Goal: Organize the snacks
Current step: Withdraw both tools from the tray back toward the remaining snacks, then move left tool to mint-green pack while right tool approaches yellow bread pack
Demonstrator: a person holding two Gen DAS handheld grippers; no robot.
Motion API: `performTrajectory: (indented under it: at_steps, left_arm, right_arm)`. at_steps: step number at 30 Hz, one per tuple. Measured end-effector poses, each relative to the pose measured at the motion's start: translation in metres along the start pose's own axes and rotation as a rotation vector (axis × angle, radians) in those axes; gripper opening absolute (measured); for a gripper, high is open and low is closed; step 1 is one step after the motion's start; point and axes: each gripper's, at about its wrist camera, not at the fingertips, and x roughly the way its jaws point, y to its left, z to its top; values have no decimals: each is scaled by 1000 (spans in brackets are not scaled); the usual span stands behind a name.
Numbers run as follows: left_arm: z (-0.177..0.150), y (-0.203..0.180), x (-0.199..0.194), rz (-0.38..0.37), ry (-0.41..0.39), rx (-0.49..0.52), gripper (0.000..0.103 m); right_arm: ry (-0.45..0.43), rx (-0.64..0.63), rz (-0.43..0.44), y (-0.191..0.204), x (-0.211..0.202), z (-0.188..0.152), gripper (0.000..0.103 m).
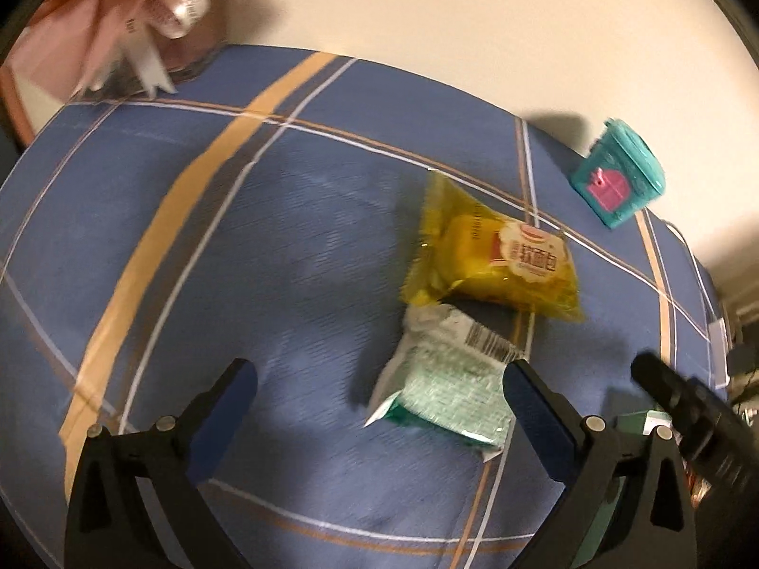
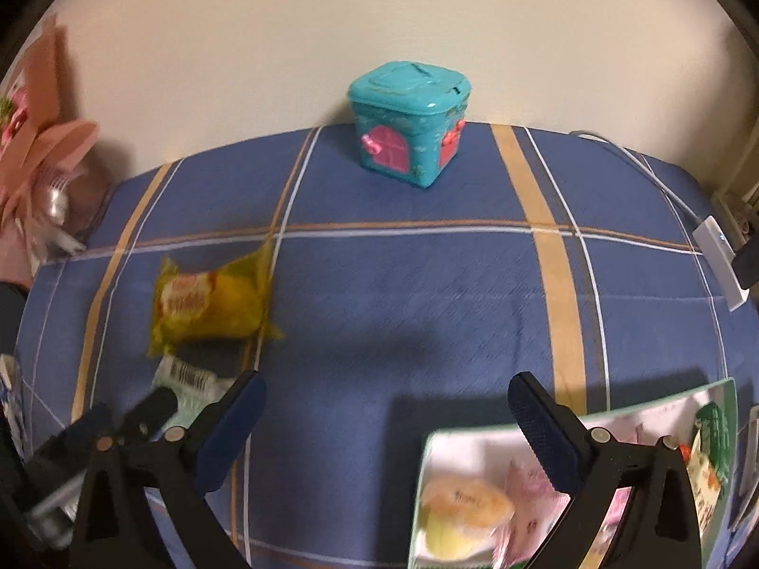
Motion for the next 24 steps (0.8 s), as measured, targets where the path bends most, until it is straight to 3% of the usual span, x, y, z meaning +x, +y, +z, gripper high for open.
performTrajectory:
  at_steps: [5, 11, 19, 22, 24]
  left_arm:
    - [4, -14, 9, -56, 21, 62, 103]
    - [1, -28, 23, -28, 48, 120, 103]
    - [6, 5, 19, 10, 24, 28, 102]
    - [11, 22, 16, -1, 10, -15, 97]
    - [14, 32, 15, 30, 7, -38, 94]
  right_arm:
    - [7, 31, 47, -1, 8, 22, 103]
    - [38, 26, 100, 17, 16, 31, 103]
    - [55, -7, 133, 48, 22, 34, 103]
    - [68, -24, 140, 63, 27, 34, 103]
    - [75, -33, 143, 72, 30, 34, 103]
